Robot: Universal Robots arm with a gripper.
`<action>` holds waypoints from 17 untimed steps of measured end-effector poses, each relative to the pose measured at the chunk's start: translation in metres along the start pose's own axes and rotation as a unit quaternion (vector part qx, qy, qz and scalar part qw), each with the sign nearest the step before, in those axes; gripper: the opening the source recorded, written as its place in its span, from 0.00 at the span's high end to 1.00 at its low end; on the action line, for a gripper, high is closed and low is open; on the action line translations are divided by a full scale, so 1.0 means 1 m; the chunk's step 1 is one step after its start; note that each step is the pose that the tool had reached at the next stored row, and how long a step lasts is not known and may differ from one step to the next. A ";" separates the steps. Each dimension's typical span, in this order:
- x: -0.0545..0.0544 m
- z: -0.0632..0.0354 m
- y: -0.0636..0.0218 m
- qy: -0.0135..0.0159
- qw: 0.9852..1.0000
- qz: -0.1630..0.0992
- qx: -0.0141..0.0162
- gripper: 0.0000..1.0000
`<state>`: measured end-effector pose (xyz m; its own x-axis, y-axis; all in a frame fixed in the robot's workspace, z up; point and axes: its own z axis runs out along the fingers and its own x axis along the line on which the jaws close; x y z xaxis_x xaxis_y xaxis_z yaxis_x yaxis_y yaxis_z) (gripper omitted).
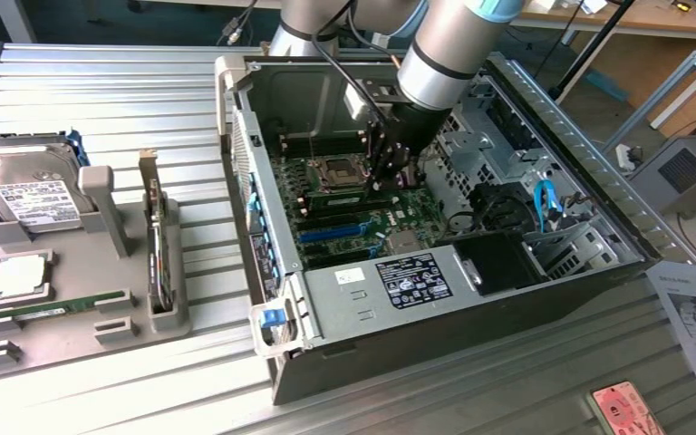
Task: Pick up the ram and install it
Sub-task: 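Insert the ram into the slot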
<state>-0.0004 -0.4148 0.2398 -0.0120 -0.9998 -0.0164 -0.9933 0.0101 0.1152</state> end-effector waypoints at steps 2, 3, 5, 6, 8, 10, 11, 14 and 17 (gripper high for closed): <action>0.000 0.0000 0.0000 0.000 1.000 0.000 0.000 0.88; 0.000 0.0000 0.0000 0.000 1.000 0.000 0.000 0.88; 0.000 0.0000 0.0000 0.000 1.000 0.000 0.000 0.88; 0.000 0.0000 0.0000 0.000 1.000 -0.001 0.000 0.88; 0.000 0.0000 0.0000 0.000 1.000 -0.001 0.000 0.88; 0.000 0.0001 0.0000 0.000 1.000 -0.001 0.000 0.88; 0.000 0.0000 0.0000 -0.001 1.000 -0.001 0.000 0.88; 0.000 0.0000 0.0000 -0.009 1.000 -0.002 0.001 0.88; 0.000 0.0000 0.0000 -0.010 1.000 -0.002 0.001 0.88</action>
<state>-0.0004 -0.4147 0.2397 -0.0099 -0.9993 -0.0359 -0.9935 0.0057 0.1139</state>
